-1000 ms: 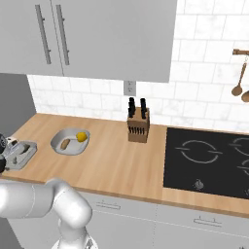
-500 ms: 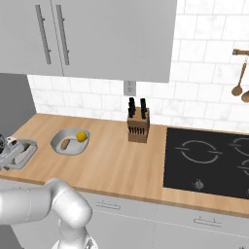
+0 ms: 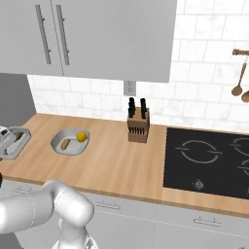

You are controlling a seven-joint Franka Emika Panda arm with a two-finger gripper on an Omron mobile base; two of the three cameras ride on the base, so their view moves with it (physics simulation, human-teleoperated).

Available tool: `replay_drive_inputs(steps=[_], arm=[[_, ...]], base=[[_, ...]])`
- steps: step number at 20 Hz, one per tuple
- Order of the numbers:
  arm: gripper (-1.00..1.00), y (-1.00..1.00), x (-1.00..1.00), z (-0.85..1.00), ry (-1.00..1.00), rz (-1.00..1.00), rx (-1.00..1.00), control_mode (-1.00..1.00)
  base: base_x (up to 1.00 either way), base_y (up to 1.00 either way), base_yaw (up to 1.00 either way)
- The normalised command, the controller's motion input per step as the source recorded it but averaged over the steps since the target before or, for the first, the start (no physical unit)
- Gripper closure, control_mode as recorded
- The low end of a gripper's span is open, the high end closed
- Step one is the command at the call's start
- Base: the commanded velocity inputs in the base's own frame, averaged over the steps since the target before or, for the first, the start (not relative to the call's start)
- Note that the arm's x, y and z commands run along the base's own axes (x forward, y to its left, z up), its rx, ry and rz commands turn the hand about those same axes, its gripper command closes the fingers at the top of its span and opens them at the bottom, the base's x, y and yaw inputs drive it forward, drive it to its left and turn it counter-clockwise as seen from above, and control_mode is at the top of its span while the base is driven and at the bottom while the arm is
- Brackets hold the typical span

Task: Take the meat container that has the fish and place it on the second highest rack of the freezer. Then take the vegetable container that has the sweet potato and lemon and place it on the highest rack of the freezer.

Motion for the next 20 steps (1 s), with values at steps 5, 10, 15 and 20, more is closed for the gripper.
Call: replay_drive_inputs(steps=[5,10,15,20], arm=[[1.0,-0.36,-0.38,0.81,-0.07,0.0,0.0,-1.0],[1.0,-0.71,-0.31,0.74,0.0,0.0,0.06,-1.0],[1.0,-0.96,-0.44,0.47,-0.06,0.0,0.12,-1.0],[1.0,-1.0,-0.35,0.34,-0.06,0.0,0.12,-1.0]], base=[[0.0,0.0,0.0],[0.0,0.0,0.0],[0.0,0.0,0.0],[0.0,0.0,0.0]])
